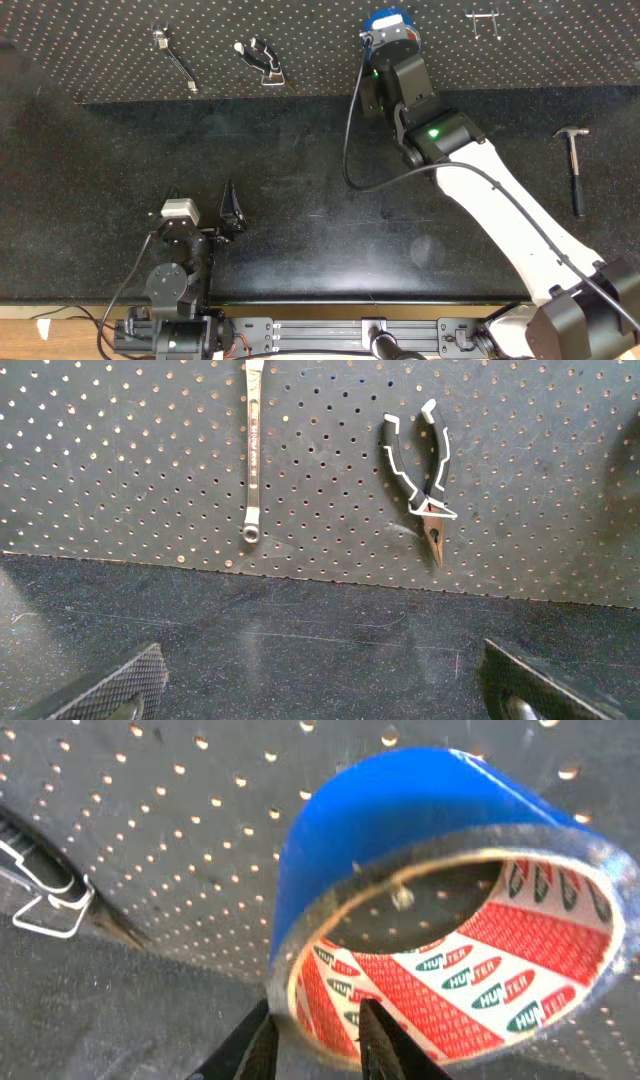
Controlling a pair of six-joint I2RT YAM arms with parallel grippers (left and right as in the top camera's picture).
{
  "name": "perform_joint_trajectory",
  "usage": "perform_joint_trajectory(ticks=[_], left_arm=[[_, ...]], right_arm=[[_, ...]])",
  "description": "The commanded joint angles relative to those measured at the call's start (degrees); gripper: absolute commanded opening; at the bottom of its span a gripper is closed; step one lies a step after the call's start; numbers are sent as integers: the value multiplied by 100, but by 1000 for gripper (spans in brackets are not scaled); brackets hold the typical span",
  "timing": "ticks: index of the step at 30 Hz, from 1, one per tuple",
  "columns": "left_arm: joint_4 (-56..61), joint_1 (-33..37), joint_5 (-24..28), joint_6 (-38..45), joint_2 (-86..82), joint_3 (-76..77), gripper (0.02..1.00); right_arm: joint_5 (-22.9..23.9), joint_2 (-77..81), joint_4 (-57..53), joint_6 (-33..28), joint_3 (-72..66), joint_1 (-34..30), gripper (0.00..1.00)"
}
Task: Place Tools Onto Pegboard
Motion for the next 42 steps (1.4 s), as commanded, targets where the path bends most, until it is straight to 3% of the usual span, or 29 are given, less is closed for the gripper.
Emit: perform_joint_trajectory(ticks=[1,14,18,21,23,27,33,38,40,42], left_arm=[[-35,28,83,92,-59,-9,996],[-37,28,83,92,-59,-9,996],[-37,28,83,92,-59,-9,996],[-37,28,83,92,-59,-9,996],[-37,28,83,92,-59,-9,996],[-37,28,83,92,-59,-9,996],[-37,28,83,92,-59,-9,996],[-37,28,83,92,-59,-9,996],[-37,28,83,92,-59,-9,996],[-37,28,83,92,-59,-9,996]], right_arm=[[7,-531,-345,-59,68,17,283],[7,-1241,-1447,-59,66,17,292],[7,-1480,-2090,-57,31,-35,446],[7,-1617,-2846,-11,24,-225,630],[7,-1722,-3574,203,-4,-573,744],[9,-1744,-4470,262,-24,-1353,869],[7,-1742,-4959,79,-422,-2975,947],[-4,-1602,-4911,-804,-973,-4111,954],[-295,-1462,-4859,-1279,-1008,-4457,958],[-949,-1274,-4647,-1902,-1005,-4874,958]])
